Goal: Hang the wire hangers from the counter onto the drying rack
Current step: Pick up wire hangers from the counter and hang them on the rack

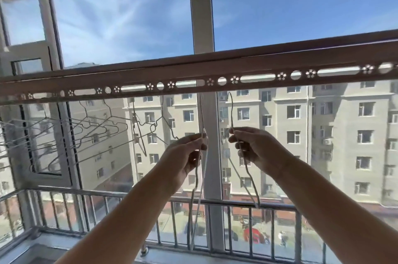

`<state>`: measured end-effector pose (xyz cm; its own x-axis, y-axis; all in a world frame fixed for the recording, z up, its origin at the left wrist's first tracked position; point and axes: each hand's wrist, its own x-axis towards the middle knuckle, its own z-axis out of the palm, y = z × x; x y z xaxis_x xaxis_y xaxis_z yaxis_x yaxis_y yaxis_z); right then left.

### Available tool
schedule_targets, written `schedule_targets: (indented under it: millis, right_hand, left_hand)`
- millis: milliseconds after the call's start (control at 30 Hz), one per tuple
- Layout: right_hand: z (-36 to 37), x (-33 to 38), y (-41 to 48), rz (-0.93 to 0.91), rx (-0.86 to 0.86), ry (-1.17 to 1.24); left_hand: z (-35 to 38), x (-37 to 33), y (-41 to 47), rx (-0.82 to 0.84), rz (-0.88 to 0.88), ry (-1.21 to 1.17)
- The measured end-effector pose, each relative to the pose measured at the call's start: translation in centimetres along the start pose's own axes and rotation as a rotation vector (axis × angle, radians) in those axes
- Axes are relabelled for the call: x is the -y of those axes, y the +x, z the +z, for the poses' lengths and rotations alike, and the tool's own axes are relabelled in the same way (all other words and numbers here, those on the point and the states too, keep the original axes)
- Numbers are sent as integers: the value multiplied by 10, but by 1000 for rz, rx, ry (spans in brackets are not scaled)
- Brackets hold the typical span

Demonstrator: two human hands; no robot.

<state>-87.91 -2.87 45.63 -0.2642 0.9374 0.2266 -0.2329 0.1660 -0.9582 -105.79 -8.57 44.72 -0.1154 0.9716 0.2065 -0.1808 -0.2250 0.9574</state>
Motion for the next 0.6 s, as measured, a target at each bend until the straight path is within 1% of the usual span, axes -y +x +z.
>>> schedule_targets:
  millis: [100, 367, 600]
  right_hand:
    - [0, 7, 24, -33, -3, -23]
    - [-9, 23, 81, -88, 42, -65]
    - [-10, 13, 115, -61, 68, -55]
  left_hand:
    - [4, -4, 25, 6, 33, -33]
    - [10, -16, 80, -64, 100, -48]
    - [5, -14, 115, -138, 134, 2]
